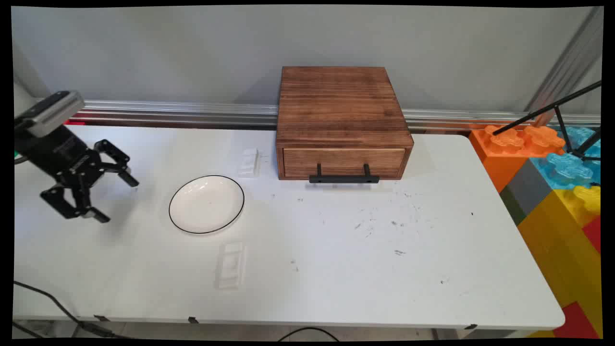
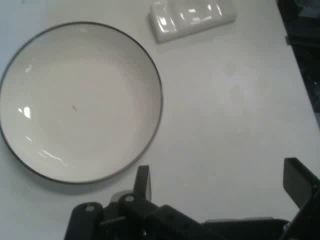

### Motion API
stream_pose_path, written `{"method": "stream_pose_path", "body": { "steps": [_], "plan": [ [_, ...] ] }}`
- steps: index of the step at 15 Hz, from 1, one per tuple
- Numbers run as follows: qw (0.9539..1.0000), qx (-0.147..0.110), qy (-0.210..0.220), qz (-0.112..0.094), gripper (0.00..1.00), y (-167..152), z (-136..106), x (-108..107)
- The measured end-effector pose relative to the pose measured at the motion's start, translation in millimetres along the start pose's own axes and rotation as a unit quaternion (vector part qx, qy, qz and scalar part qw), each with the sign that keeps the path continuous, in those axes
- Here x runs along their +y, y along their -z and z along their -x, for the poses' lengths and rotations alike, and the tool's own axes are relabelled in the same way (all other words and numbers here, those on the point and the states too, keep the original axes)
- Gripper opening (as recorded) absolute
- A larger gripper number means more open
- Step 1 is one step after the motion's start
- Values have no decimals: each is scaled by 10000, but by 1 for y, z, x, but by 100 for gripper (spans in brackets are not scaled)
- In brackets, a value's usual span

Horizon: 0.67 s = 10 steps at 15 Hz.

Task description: Open the drawer

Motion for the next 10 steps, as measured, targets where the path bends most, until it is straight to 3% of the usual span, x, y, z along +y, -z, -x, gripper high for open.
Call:
{"method": "stream_pose_path", "body": {
  "steps": [2,10],
  "plan": [
    [10000,-6,38,-59,100,-3,-13,-6],
    [9994,51,214,-272,100,-31,-110,-47]
  ]
}}
